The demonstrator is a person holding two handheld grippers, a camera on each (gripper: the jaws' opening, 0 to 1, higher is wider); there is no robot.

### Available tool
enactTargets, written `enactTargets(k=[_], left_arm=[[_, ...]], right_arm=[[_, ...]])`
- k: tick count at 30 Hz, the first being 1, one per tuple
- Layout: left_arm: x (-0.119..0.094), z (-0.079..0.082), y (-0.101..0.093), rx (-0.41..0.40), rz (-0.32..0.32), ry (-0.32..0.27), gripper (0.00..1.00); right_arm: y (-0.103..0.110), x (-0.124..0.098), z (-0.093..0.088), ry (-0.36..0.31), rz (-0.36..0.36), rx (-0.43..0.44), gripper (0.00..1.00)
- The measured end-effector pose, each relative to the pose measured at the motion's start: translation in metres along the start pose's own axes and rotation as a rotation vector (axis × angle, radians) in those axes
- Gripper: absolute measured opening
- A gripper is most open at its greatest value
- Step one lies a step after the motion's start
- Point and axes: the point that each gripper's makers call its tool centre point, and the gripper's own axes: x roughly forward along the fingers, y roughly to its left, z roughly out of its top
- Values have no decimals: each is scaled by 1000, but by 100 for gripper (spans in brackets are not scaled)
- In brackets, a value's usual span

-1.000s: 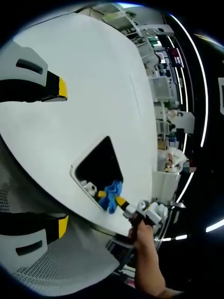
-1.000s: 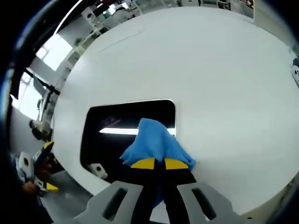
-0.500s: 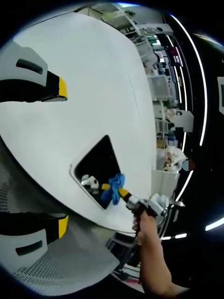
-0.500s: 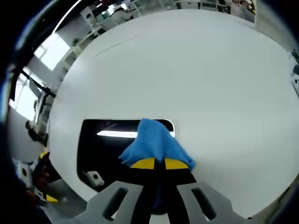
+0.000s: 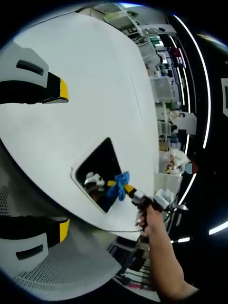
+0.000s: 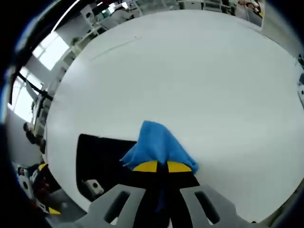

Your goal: Wipe the mirror surface with the cleaning cloth until all visible marks leave the cleaned area.

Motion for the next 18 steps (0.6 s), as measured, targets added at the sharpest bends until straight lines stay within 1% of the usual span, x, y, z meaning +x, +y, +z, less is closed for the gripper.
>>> enactTargets(k=[5, 9, 13, 18], left_arm=[[0, 0, 1, -3, 7, -2, 99], [0, -1, 0, 0, 1, 4, 99], [0, -2, 1, 0, 1, 7, 99], [1, -3, 2, -3, 2, 9, 99]], right_arm=[[0, 3, 6, -11, -7, -22, 0], [-1, 8, 14, -19, -10, -24, 0], [1, 7, 15, -15, -8, -36, 0], [0, 7, 14, -10, 3, -31, 0]])
